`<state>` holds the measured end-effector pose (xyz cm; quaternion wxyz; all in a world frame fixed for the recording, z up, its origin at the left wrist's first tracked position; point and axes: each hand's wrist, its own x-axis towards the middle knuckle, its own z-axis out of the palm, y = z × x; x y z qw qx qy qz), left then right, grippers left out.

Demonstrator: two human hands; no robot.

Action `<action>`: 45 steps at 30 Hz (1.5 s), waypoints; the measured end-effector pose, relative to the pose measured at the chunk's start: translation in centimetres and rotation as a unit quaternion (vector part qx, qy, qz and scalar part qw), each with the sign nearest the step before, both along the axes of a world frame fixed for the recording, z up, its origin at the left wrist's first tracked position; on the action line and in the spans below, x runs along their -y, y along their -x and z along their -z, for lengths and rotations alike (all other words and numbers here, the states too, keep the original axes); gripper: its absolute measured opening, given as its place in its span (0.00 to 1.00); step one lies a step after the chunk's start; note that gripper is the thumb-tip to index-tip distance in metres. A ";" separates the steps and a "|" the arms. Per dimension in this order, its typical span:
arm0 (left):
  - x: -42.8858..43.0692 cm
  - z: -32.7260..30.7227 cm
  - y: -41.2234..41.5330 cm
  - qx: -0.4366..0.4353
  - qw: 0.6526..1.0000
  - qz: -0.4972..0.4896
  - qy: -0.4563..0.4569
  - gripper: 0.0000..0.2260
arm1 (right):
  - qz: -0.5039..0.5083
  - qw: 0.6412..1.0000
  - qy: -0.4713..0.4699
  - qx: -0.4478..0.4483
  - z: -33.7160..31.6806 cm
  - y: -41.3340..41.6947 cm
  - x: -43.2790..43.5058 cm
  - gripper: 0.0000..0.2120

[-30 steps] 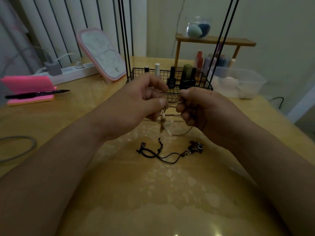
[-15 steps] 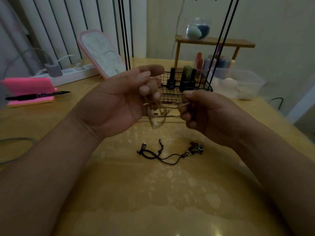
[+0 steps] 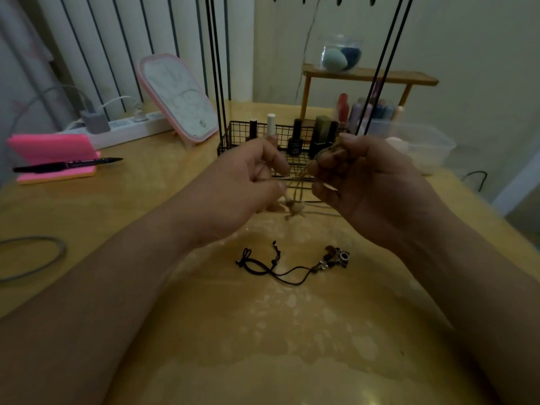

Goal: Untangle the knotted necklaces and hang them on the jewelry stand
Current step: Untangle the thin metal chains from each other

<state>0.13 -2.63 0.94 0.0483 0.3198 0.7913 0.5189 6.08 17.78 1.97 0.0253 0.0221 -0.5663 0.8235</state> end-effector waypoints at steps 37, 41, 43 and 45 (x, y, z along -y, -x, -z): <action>0.5 -0.4 -0.3 -0.030 0.991 0.040 0.124 0.05 | -0.020 0.998 0.025 -0.057 -0.8 -0.1 -1.3 0.12; 0.5 -0.5 -0.3 -0.051 0.994 0.031 0.086 0.06 | -0.019 0.999 -0.006 -0.047 -0.7 0.0 -1.4 0.13; 0.5 -0.8 -0.3 -0.006 0.998 0.046 0.037 0.07 | -0.015 0.999 -0.027 -0.041 -0.7 0.0 -1.3 0.14; 0.6 -0.9 -0.3 0.038 0.998 0.058 -0.001 0.08 | -0.014 0.998 -0.038 -0.040 -0.6 0.1 -1.2 0.14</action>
